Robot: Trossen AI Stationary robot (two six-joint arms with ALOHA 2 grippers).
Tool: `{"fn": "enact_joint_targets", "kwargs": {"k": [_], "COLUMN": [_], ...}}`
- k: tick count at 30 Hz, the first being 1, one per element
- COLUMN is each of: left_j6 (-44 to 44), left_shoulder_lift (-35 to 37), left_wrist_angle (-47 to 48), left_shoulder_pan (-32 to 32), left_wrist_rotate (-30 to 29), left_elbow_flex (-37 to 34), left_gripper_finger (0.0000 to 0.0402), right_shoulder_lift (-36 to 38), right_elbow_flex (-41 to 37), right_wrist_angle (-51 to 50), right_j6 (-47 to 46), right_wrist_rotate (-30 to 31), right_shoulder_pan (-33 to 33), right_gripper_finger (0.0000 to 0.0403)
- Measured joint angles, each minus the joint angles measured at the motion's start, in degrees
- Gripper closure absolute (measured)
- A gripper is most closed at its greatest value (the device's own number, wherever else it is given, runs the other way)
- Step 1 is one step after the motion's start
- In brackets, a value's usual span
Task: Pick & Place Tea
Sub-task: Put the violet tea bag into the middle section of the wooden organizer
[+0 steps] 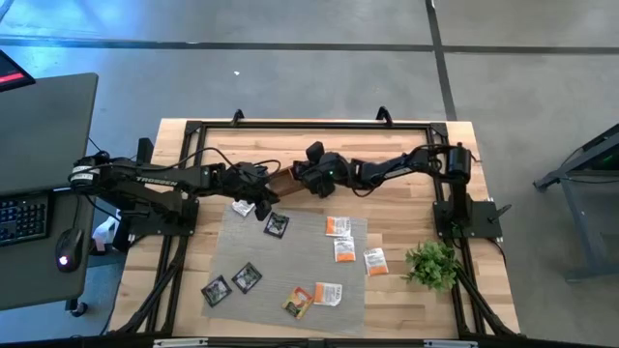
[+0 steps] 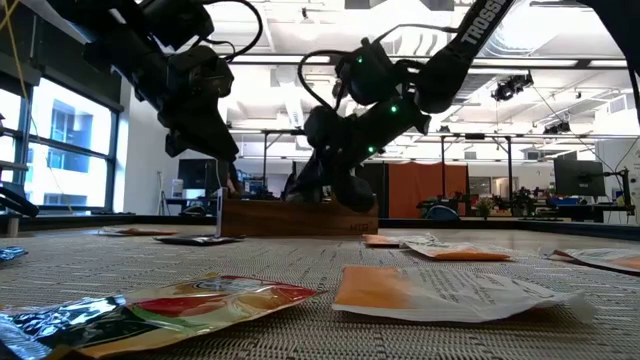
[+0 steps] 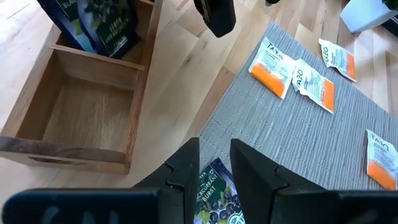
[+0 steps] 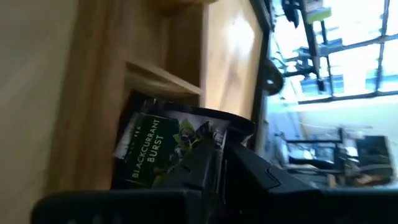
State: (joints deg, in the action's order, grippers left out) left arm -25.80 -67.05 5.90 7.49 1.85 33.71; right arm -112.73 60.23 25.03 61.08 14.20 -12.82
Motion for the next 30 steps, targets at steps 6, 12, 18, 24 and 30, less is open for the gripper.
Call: {"fn": "enact_joint_targets", "kwargs": {"k": [6,12,18,24,30], "left_j6": [0.0,0.0,-0.2,-0.6,-4.0], "left_shoulder_lift": [0.0,0.0,0.0,-0.5,-3.3], "left_wrist_angle": [0.1,0.0,0.1,0.2,2.4], "left_shoulder_pan": [0.0,0.0,0.0,0.0,-1.1], "left_wrist_rotate": [0.0,0.1,1.8,7.8,11.4], "left_elbow_flex": [0.0,0.0,0.0,0.0,0.0], "left_gripper_finger": [0.0312,0.0312,0.0312,0.0312,0.0312], "right_shoulder_lift": [0.0,0.0,0.0,0.0,0.1], "right_elbow_flex": [0.0,0.0,0.0,0.0,0.0], "right_wrist_angle": [0.1,1.5,2.1,2.2,2.2], "right_j6": [-0.6,-4.8,-5.7,-11.0,-26.1], "right_wrist_rotate": [-0.8,0.4,5.5,-2.9,-16.0], "right_shoulder_pan": [0.1,0.6,3.1,7.6,10.1], "right_gripper_finger": [0.0312,0.0272,0.0257,0.0257,0.0258]}}
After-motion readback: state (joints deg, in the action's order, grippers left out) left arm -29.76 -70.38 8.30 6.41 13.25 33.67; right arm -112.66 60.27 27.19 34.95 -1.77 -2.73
